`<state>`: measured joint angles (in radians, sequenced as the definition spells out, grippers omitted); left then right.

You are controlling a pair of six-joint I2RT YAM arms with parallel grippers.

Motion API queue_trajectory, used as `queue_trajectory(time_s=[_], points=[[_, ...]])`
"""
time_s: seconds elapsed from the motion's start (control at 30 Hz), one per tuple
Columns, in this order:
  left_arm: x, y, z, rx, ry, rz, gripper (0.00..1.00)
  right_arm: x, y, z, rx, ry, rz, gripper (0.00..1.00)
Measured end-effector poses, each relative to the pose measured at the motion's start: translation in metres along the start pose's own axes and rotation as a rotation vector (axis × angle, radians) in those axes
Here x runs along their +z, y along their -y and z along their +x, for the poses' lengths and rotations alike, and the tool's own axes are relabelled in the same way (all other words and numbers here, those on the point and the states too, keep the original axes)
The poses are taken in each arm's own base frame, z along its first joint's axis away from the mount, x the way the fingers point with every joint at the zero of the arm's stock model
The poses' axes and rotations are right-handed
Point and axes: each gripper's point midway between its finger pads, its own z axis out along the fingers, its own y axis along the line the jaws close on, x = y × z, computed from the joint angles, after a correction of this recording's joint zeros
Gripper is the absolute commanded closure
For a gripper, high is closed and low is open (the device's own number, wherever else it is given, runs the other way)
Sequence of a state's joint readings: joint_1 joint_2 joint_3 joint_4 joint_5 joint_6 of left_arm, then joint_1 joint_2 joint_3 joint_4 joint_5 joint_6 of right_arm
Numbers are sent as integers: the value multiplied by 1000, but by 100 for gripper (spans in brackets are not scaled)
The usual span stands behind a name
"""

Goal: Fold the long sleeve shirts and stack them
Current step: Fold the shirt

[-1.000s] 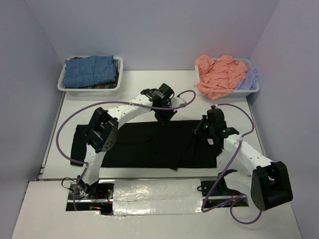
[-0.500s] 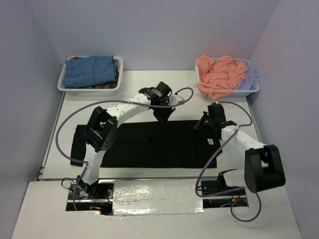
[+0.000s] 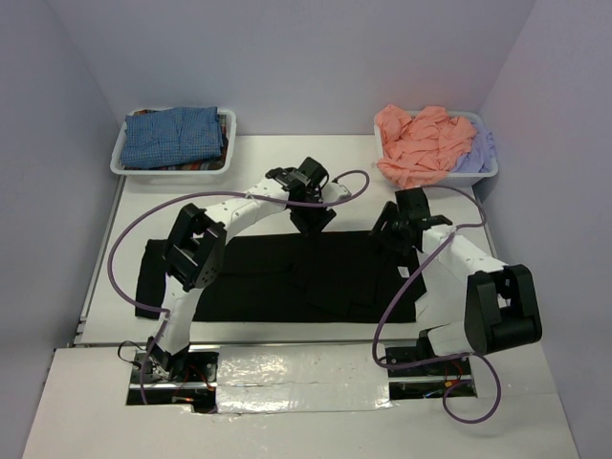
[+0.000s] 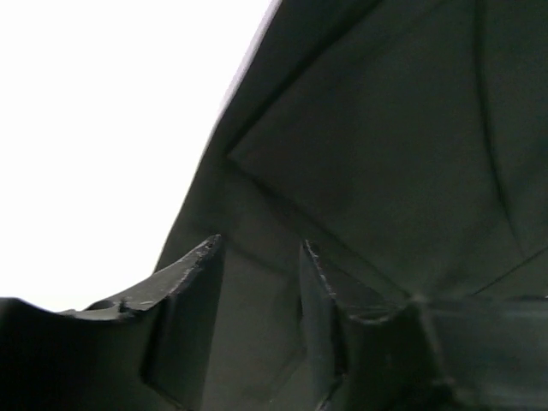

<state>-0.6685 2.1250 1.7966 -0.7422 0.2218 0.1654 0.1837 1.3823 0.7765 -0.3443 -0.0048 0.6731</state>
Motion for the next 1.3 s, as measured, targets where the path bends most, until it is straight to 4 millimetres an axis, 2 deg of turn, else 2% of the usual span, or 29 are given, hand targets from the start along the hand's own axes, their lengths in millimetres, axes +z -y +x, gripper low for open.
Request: queue_trajectory(time_s=[0.03,0.17,0.27,0.33,0.47,0.57,0.7,0.73,0.77,0.83,0.93,1.07,1.17,1.27,1.3], points=[[-1,-3,1,5,-8,-15,42,-3,0,-5,-4,9,18,18],[-16,-22,4,32,-29,-103,37,-19,2,-27,-17,65,71,13],[-41,-43,12,14,-20,-166,37,-33,18,-30,4,81,119,13],[-70,-64,30,-30,-12,-214,35,-40,30,-31,38,83,149,12],[-137,-115,90,-160,-7,-337,30,-54,56,-13,141,63,207,12],[-181,-154,155,-317,-26,-427,29,-66,76,9,205,24,271,13],[-217,-195,262,-583,-83,-513,26,-75,90,31,249,-16,308,17],[-221,-200,290,-644,-111,-536,26,-74,93,41,264,-37,309,18],[-222,-200,307,-680,-135,-544,26,-72,97,53,278,-61,311,19],[-215,-194,330,-705,-181,-534,26,-69,106,79,317,-119,320,21],[-198,-190,336,-702,-209,-494,28,-67,120,108,363,-189,363,21],[-183,-201,336,-710,-182,-483,30,-65,126,112,393,-207,418,22],[-181,-209,343,-721,-169,-503,33,-58,128,113,403,-225,446,28],[-178,-211,352,-736,-165,-516,39,-54,128,113,405,-249,468,40],[-177,-211,355,-739,-164,-518,41,-53,127,113,407,-257,469,48]])
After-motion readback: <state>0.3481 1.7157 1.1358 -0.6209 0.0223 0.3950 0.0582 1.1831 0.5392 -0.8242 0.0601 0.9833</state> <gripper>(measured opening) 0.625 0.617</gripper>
